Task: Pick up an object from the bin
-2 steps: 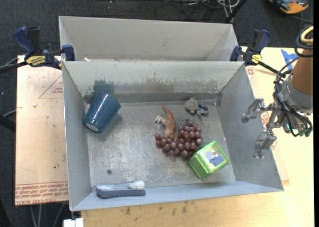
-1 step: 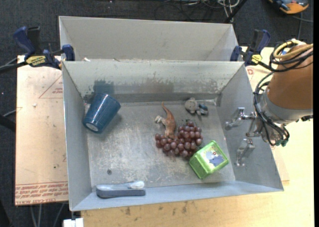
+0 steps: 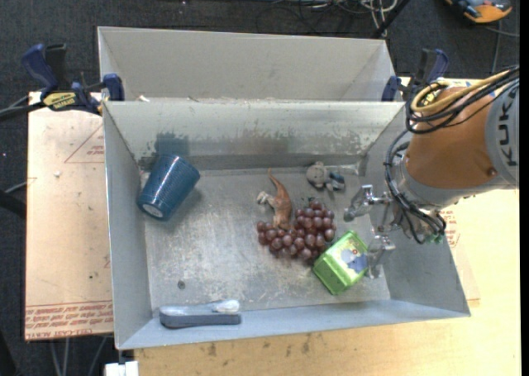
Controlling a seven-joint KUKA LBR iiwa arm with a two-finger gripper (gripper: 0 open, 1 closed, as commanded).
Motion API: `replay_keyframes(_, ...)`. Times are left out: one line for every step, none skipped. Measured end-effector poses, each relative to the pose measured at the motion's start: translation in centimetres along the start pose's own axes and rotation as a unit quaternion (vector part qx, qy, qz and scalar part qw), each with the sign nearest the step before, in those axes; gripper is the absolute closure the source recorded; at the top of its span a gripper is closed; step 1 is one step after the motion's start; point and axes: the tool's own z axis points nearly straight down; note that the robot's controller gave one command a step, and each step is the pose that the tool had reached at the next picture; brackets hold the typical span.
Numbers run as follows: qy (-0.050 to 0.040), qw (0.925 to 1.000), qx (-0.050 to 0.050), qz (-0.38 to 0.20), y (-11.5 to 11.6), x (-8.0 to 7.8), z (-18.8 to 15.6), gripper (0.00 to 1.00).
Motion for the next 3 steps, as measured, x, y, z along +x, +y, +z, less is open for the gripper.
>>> replay_keyframes(0.0055,0.9998,-0.002,-0.021,1.9,0.5,0.5,0.0)
replay_keyframes(0.018,0.9729,-0.004,-0.231,1.3,-1.8,3.6,1.0)
replay_keyframes(0.0176,0.9728,-0.003,-0.231,1.3,-1.8,3.6,1.0)
